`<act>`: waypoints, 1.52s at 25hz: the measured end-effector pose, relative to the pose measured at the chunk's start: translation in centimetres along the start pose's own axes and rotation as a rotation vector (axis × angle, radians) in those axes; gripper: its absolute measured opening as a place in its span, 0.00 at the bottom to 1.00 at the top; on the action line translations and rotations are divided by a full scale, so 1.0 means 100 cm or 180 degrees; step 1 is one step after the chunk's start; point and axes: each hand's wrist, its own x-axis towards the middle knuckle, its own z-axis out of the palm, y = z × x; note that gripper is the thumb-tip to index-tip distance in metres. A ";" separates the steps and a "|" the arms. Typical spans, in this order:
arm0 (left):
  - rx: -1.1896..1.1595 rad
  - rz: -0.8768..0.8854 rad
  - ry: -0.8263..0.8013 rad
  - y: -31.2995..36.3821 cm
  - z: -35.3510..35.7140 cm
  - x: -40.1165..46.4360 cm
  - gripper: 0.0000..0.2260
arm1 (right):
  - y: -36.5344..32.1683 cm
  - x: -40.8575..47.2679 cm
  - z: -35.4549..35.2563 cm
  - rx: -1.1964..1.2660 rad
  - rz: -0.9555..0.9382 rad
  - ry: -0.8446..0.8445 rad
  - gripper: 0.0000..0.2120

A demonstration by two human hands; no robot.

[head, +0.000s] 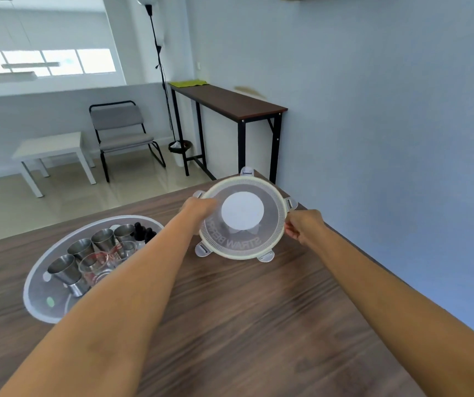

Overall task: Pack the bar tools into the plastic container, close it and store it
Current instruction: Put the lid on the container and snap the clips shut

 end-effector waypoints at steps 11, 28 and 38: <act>-0.2685 0.0193 -0.0215 0.029 -0.031 -0.027 0.40 | -0.043 -0.025 -0.024 0.1948 -0.0177 -0.0819 0.07; -0.1606 0.0485 0.1044 -0.033 -0.175 -0.053 0.07 | -0.046 -0.083 0.077 0.0806 -0.0333 -0.1642 0.02; -0.0119 0.0037 0.2013 -0.106 -0.230 -0.081 0.09 | -0.008 -0.114 0.146 -0.0381 -0.0595 -0.1754 0.06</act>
